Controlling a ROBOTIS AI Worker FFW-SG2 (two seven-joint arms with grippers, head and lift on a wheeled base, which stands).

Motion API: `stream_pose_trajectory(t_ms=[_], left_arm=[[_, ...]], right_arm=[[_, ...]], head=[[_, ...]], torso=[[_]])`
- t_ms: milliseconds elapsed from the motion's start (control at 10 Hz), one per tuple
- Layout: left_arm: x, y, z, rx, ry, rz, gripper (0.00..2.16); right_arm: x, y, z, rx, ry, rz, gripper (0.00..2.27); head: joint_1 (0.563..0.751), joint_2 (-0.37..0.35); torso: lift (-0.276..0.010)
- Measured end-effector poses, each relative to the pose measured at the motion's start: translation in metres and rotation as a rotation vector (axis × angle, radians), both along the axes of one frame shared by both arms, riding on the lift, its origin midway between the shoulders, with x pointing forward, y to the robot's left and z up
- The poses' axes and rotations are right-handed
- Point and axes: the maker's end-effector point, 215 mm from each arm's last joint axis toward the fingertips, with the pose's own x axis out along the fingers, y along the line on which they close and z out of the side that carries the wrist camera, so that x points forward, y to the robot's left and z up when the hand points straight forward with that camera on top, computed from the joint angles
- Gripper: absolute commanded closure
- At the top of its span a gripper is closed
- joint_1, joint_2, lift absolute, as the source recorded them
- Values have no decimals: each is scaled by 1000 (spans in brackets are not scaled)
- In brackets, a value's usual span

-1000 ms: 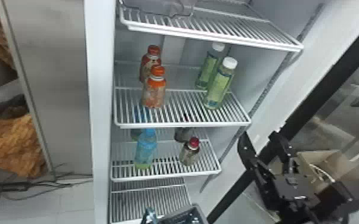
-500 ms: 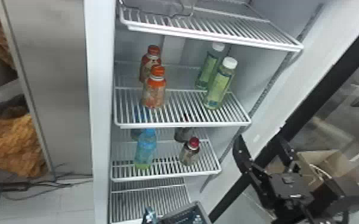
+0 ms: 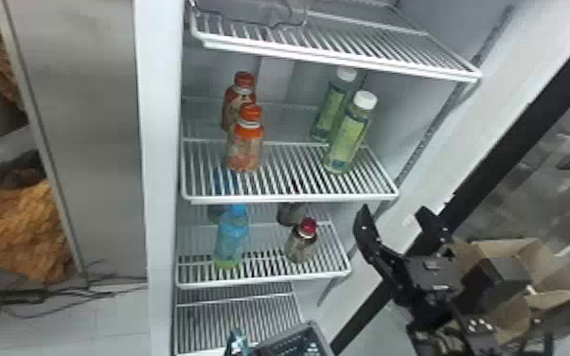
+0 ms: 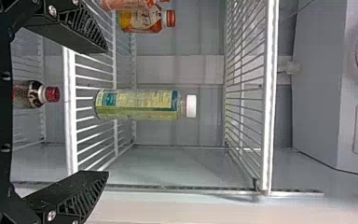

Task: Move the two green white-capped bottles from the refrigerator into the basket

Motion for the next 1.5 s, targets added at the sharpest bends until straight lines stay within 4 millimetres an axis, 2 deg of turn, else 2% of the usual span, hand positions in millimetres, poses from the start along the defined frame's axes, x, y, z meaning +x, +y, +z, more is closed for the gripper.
stream_pose_trajectory(t_ms=[500,900,1500], left_arm=[[0,0,0,-1,1,0,1216],[-1,-4,5,-19,8,-7,1214],[-2,-8,10,-42,21,-11,1216]], right_arm=[[58,-5,-10,-19,-25,3,108],[101,-5,-9,-21,-44,15,108],[147,-16,-4,-16,-71,-4,108]], head=[[695,-350],[695,-350],[695,-350]], torso=[[-4],[-4],[-4]])
